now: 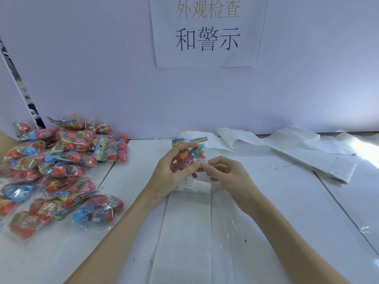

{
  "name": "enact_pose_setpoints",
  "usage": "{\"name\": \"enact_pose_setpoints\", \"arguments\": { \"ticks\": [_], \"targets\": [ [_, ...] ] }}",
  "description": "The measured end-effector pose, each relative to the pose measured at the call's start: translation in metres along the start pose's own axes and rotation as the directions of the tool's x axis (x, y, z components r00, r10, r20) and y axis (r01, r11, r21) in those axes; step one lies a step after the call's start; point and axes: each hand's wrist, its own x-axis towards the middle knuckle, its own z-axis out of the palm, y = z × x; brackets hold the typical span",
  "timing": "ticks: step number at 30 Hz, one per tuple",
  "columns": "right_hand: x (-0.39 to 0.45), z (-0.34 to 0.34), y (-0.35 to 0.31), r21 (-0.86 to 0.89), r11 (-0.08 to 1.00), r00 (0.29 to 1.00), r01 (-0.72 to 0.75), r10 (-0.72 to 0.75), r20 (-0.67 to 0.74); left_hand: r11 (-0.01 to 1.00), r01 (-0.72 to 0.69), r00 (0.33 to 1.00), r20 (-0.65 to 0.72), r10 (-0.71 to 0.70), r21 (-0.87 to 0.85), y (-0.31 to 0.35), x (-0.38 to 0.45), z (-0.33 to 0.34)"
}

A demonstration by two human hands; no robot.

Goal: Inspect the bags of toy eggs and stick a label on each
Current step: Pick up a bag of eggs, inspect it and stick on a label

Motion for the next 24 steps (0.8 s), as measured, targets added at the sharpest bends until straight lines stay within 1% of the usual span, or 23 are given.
{"name": "enact_pose_setpoints", "arguments": {
  "ticks": [2,4,5,6,7,8,9,10,11,12,13,14,15,16,17,18,19,20,21,23,24],
  "targets": [
    [0.000,-0.004,-0.004,0.046,0.999,0.999,0.013,-0.011,-0.040,0.998,0.015,1.000,-0.020,-0.014,0.057,0.002,-0.001,-0.001],
    [0.001,-0.015,-0.013,0.137,0.990,0.997,0.030,-0.019,-0.080,0.995,0.027,0.997,-0.080,-0.019,0.097,0.004,-0.001,-0.001],
    [0.000,-0.021,-0.019,0.250,0.967,0.997,0.043,-0.027,-0.066,0.996,0.029,0.992,-0.128,-0.019,0.081,0.004,-0.001,-0.001],
    [-0.002,-0.028,-0.025,0.442,0.895,0.998,0.058,-0.063,-0.004,0.998,0.033,0.984,-0.174,-0.023,0.053,0.004,0.000,-0.001],
    [-0.004,-0.035,-0.030,0.670,0.741,0.983,0.054,-0.155,0.093,0.999,0.036,0.977,-0.210,-0.030,0.028,0.003,0.000,-0.002],
    [-0.008,-0.041,-0.034,0.857,0.516,0.940,0.001,-0.292,0.175,0.999,0.044,0.970,-0.241,-0.037,0.021,0.002,0.001,-0.002],
    [-0.012,-0.045,-0.038,0.947,0.306,0.874,-0.099,-0.428,0.230,0.998,0.056,0.962,-0.270,-0.046,0.027,0.001,0.002,-0.003],
    [-0.016,-0.048,-0.041,0.966,0.201,0.829,-0.163,-0.503,0.244,0.997,0.065,0.954,-0.297,-0.052,0.033,0.000,0.002,-0.003],
    [-0.019,-0.051,-0.043,0.965,0.170,0.803,-0.202,-0.535,0.263,0.996,0.071,0.944,-0.325,-0.053,0.045,0.000,0.002,-0.003],
    [-0.020,-0.052,-0.043,0.953,0.178,0.772,-0.246,-0.559,0.303,0.996,0.070,0.934,-0.356,-0.043,0.062,-0.001,0.002,-0.002],
    [-0.020,-0.051,-0.041,0.939,0.211,0.748,-0.271,-0.568,0.343,0.994,0.063,0.918,-0.395,-0.023,0.090,-0.001,0.003,-0.002],
    [-0.019,-0.049,-0.038,0.926,0.250,0.740,-0.284,-0.557,0.377,0.989,0.053,0.899,-0.438,0.014,0.141,0.000,0.003,-0.003],
    [-0.018,-0.046,-0.034,0.913,0.280,0.750,-0.296,-0.525,0.404,0.973,0.048,0.873,-0.482,0.069,0.225,0.001,0.003,-0.007],
    [-0.017,-0.042,-0.031,0.903,0.302,0.765,-0.307,-0.485,0.423,0.929,0.061,0.840,-0.521,0.150,0.365,0.000,0.003,-0.015],
    [-0.015,-0.038,-0.029,0.891,0.324,0.782,-0.318,-0.442,0.440,0.820,0.112,0.800,-0.541,0.260,0.561,0.000,0.003,-0.026],
    [-0.012,-0.035,-0.026,0.875,0.338,0.782,-0.346,-0.411,0.468,0.640,0.203,0.771,-0.524,0.362,0.741,-0.002,0.003,-0.038],
    [-0.010,-0.032,-0.023,0.860,0.338,0.774,-0.382,-0.391,0.498,0.445,0.314,0.763,-0.502,0.407,0.838,-0.004,0.002,-0.051],
    [-0.009,-0.030,-0.020,0.849,0.342,0.770,-0.403,-0.374,0.517,0.297,0.410,0.774,-0.502,0.386,0.862,-0.007,-0.001,-0.063],
    [-0.007,-0.029,-0.019,0.843,0.369,0.786,-0.392,-0.342,0.515,0.203,0.479,0.795,-0.520,0.313,0.854,-0.010,-0.003,-0.072],
    [-0.004,-0.027,-0.015,0.827,0.494,0.858,-0.270,-0.266,0.439,0.094,0.554,0.814,-0.562,0.151,0.827,-0.016,-0.008,-0.081],
    [-0.004,-0.025,-0.013,0.815,0.536,0.885,-0.220,-0.241,0.398,0.053,0.573,0.813,-0.576,0.087,0.818,-0.018,-0.009,-0.082]
  ]
}}
